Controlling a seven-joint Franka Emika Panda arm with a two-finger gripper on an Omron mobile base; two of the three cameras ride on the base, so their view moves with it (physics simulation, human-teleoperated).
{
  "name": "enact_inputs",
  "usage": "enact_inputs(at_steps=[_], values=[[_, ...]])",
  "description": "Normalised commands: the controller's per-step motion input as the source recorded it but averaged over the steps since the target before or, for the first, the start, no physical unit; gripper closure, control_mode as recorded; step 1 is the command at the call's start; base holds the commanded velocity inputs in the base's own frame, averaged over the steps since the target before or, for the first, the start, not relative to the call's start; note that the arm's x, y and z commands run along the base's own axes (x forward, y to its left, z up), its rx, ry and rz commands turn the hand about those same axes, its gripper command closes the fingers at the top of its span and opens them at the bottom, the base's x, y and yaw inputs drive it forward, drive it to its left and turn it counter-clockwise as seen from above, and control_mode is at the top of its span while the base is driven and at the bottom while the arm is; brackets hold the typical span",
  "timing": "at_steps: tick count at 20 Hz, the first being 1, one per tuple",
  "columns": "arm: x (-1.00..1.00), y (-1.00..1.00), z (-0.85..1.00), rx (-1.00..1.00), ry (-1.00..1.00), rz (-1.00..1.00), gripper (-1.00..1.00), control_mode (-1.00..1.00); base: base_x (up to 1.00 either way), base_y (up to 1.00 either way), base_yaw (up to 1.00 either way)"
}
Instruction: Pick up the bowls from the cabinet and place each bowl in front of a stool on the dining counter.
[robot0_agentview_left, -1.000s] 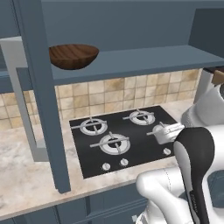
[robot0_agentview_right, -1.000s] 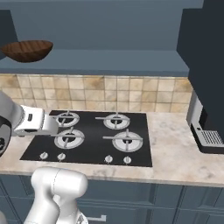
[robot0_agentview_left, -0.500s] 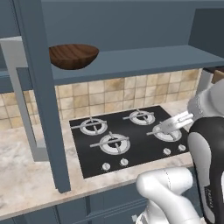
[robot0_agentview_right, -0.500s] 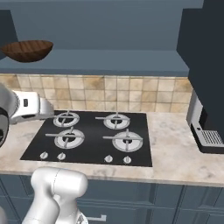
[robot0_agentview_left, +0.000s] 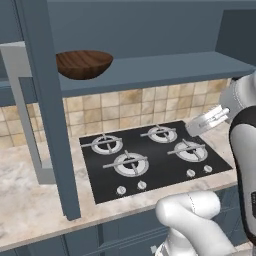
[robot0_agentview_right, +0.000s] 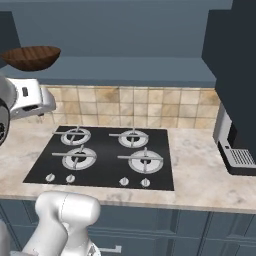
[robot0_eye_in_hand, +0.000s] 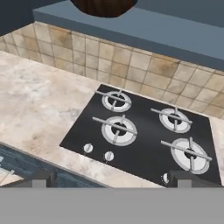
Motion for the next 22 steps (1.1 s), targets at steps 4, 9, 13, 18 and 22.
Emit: enact_inputs(at_steps=[4, 9, 13, 18, 22], values=[[0.0, 0.48, 0.04, 0.01, -0.03, -0.2, -1.0, -1.0, 0.0, 0.0, 0.0], [0.0, 0.38, 0.04, 0.13, -0.05, -0.26, -1.0, -1.0, 0.0, 0.0, 0.0], [0.0, 0.04, 0.18, 0.3, -0.03, -0.21, -1.0, -1.0, 0.0, 0.0, 0.0], [0.0, -0.09, 0.38, 0.42, 0.0, -0.05, -1.0, -1.0, 0.0, 0.0, 0.0], [0.02, -0.03, 0.28, 0.42, 0.02, 0.0, -1.0, -1.0, 0.0, 0.0, 0.0]])
